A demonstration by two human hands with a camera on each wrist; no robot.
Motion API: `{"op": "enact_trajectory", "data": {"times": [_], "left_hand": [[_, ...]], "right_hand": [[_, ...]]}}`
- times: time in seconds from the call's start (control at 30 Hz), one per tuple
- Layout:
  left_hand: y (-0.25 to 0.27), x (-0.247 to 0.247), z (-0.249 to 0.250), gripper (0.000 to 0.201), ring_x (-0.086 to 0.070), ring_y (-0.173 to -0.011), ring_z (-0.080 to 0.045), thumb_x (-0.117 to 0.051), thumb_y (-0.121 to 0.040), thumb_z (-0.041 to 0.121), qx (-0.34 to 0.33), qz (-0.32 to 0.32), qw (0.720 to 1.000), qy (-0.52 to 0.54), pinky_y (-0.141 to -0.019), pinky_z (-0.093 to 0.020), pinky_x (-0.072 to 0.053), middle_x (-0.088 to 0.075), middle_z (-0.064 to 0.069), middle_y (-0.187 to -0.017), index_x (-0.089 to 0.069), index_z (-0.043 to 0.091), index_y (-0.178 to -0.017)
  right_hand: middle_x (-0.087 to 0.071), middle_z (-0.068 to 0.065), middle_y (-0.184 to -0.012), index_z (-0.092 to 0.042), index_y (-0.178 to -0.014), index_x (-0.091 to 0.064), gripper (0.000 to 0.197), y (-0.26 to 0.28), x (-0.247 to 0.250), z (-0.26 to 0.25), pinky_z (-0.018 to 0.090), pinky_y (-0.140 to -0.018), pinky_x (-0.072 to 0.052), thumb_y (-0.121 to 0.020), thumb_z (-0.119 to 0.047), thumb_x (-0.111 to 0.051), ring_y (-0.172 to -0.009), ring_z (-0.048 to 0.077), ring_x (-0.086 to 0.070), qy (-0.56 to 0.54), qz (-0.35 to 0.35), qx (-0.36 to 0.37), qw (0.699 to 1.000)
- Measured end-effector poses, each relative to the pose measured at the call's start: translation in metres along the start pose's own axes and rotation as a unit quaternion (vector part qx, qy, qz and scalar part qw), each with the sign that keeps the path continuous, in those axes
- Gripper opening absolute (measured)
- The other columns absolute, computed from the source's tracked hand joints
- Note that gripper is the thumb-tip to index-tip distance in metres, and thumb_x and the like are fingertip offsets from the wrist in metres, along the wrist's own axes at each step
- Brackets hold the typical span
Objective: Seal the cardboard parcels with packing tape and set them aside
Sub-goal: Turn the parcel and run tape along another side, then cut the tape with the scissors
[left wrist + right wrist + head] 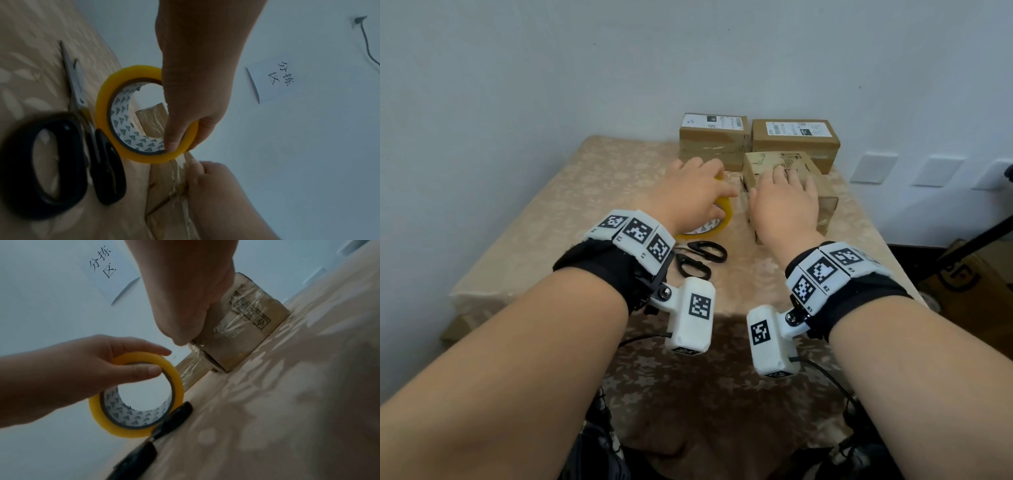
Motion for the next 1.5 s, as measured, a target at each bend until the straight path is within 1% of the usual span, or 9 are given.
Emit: {"op": "enact_trajectory", "data": {"times": [0.33, 0.47, 0.57, 0.67, 0.77, 1.03, 1.23, 1.33, 1.5], "left_hand": [[0.011, -0.005, -0.022, 0.043, -0.04, -0.12, -0.026, -0.048, -0.096, 0.037, 0.039, 0.013, 0.986, 0.163, -0.102, -0.044, -0.035, -0.043, -0.007, -0.133, -0.045, 0.033, -0.138], [0.014, -0.002, -0.023, 0.039, -0.045, -0.114, -0.023, -0.056, -0.093, 0.034, 0.037, 0.038, 0.973, 0.224, -0.099, -0.04, -0.037, -0.048, -0.003, -0.122, -0.054, 0.031, -0.131], [0.014, 0.001, -0.022, 0.038, -0.045, -0.113, -0.02, -0.058, -0.092, 0.032, 0.039, 0.055, 0.964, 0.256, -0.1, -0.037, -0.037, -0.049, -0.002, -0.119, -0.056, 0.03, -0.13], [0.011, 0.004, -0.02, 0.037, -0.045, -0.113, -0.022, -0.06, -0.09, 0.03, 0.036, 0.079, 0.962, 0.259, -0.101, -0.038, -0.036, -0.049, -0.003, -0.117, -0.058, 0.029, -0.127], [0.01, 0.005, -0.018, 0.037, -0.045, -0.115, -0.023, -0.061, -0.09, 0.03, 0.035, 0.086, 0.963, 0.253, -0.101, -0.04, -0.036, -0.049, -0.004, -0.12, -0.059, 0.029, -0.127], [0.014, 0.006, -0.019, 0.037, -0.043, -0.116, -0.023, -0.06, -0.091, 0.031, 0.043, 0.067, 0.972, 0.222, -0.1, -0.04, -0.035, -0.049, -0.003, -0.124, -0.057, 0.032, -0.128], [0.014, 0.005, -0.021, 0.038, -0.044, -0.114, -0.023, -0.06, -0.09, 0.033, 0.048, 0.054, 0.975, 0.211, -0.098, -0.041, -0.037, -0.049, -0.002, -0.121, -0.057, 0.034, -0.128], [0.013, 0.008, -0.021, 0.038, -0.041, -0.115, -0.025, -0.059, -0.091, 0.033, 0.051, 0.053, 0.981, 0.177, -0.099, -0.043, -0.035, -0.049, -0.003, -0.122, -0.057, 0.034, -0.128], [0.013, 0.01, -0.021, 0.038, -0.039, -0.118, -0.026, -0.059, -0.091, 0.034, 0.068, 0.04, 0.982, 0.171, -0.102, -0.043, -0.033, -0.049, -0.003, -0.124, -0.056, 0.035, -0.129]], "right_hand": [[-0.02, 0.01, -0.158, -0.005, -0.151, -0.021, 0.051, 0.001, -0.003, 0.003, 0.047, -0.119, -0.003, -0.104, -0.027, -0.019, -0.147, 0.026, -0.013, -0.018, 0.01, 0.028, 0.999], [-0.052, 0.007, -0.13, -0.011, -0.119, -0.056, 0.043, 0.003, 0.005, 0.012, 0.049, -0.117, -0.009, -0.102, -0.032, -0.022, -0.136, 0.028, -0.034, -0.164, 0.046, 0.058, 0.984], [-0.055, 0.0, -0.097, -0.016, -0.093, -0.059, 0.023, 0.02, 0.029, 0.009, 0.036, -0.088, -0.038, -0.097, -0.031, -0.043, -0.099, 0.022, -0.05, -0.239, 0.102, 0.111, 0.959], [-0.062, 0.004, -0.075, -0.009, -0.079, -0.063, 0.024, 0.041, 0.038, -0.013, 0.034, -0.062, -0.045, -0.093, -0.026, -0.055, -0.072, 0.023, -0.056, -0.241, -0.01, 0.199, 0.95], [-0.066, 0.004, -0.086, -0.008, -0.094, -0.068, 0.023, 0.055, 0.021, -0.032, 0.034, -0.073, -0.05, -0.092, -0.029, -0.061, -0.081, 0.022, -0.06, -0.199, -0.104, 0.237, 0.945], [-0.06, 0.004, -0.113, -0.016, -0.117, -0.051, 0.038, 0.048, 0.002, -0.05, 0.036, -0.078, -0.036, -0.089, -0.038, -0.062, -0.104, 0.027, -0.056, -0.119, -0.148, 0.25, 0.949], [-0.059, 0.011, -0.122, -0.016, -0.141, -0.04, 0.053, 0.047, 0.017, -0.044, 0.033, -0.08, -0.045, -0.091, -0.017, -0.059, -0.108, 0.029, -0.056, -0.116, -0.176, 0.267, 0.94], [-0.057, 0.006, -0.128, -0.021, -0.14, -0.045, 0.05, 0.05, 0.031, -0.025, 0.027, -0.082, -0.04, -0.091, -0.015, -0.057, -0.114, 0.026, -0.054, -0.098, -0.179, 0.257, 0.945], [-0.062, -0.005, -0.114, -0.033, -0.116, -0.062, 0.029, 0.051, 0.055, 0.021, 0.037, -0.087, -0.047, -0.091, -0.019, -0.06, -0.103, 0.023, -0.056, -0.106, -0.182, 0.169, 0.963]]}}
Point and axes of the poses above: each hand's wrist, its own y-axis away from the middle knuckle, its own x-axis out of the back of the hand, z = x × y, the point moved 2 cm from there along -y, towards the middle knuckle
